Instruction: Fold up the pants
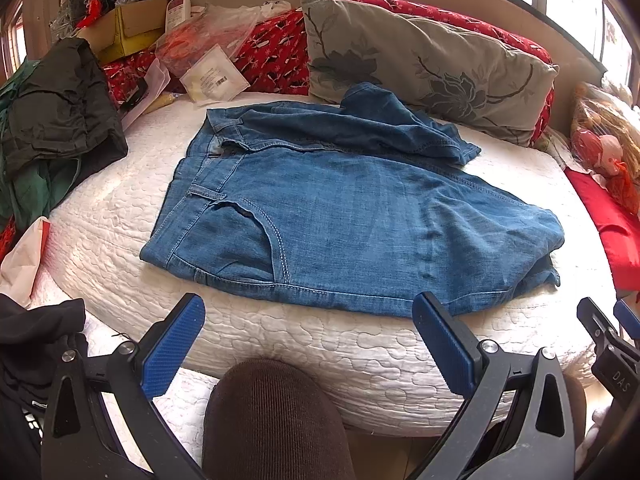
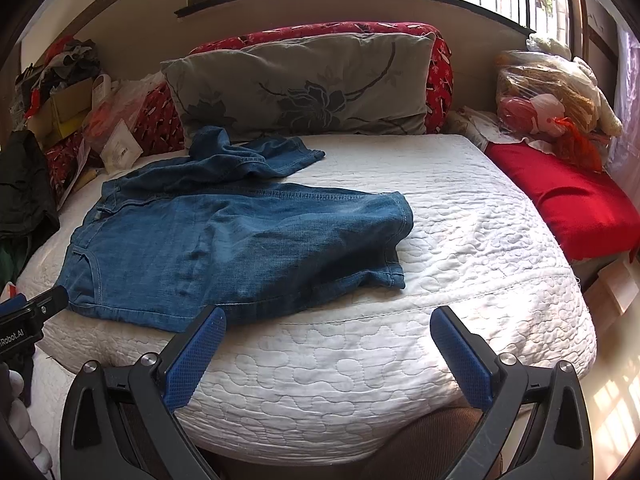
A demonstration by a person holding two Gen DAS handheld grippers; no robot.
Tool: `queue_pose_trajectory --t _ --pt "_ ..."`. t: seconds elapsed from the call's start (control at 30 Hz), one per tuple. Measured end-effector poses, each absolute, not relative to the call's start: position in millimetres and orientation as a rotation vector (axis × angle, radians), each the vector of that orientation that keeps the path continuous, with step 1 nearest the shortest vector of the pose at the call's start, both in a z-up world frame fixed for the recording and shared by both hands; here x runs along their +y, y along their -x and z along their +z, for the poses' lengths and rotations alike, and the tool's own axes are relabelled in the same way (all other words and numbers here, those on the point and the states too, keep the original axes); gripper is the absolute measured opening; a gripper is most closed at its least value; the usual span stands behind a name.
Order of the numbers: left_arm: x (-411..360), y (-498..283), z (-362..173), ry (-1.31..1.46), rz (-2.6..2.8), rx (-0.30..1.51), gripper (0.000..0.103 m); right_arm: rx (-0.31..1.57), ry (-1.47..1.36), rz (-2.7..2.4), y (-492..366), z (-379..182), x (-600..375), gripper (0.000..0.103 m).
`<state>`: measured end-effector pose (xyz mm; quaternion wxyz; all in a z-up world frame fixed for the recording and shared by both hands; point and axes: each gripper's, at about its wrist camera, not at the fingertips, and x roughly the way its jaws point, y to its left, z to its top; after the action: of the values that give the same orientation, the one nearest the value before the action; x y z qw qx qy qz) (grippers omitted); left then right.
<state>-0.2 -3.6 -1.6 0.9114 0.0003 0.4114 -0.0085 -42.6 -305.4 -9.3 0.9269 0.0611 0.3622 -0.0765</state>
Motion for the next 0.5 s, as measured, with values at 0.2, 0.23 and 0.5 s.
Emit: queue_pose_trajectory --t 0.2,0.23,0.5 --pt "-2.7 0.3 -1.1 0.014 -0.025 0.855 0.103 0.748 -0.128 -0.157 41.6 -10.1 -305.9 0.103" --pt "-3.4 0.6 -2.2 0.012 -0.024 0.848 0.103 0.748 -0.129 -0.157 41.6 -10.2 -306.0 0.103" --pt "-5.2 0.1 -1.9 -0.045 0.009 0.820 0.103 0.755 -0.129 -0.155 41.0 -11.9 -306.4 0.103"
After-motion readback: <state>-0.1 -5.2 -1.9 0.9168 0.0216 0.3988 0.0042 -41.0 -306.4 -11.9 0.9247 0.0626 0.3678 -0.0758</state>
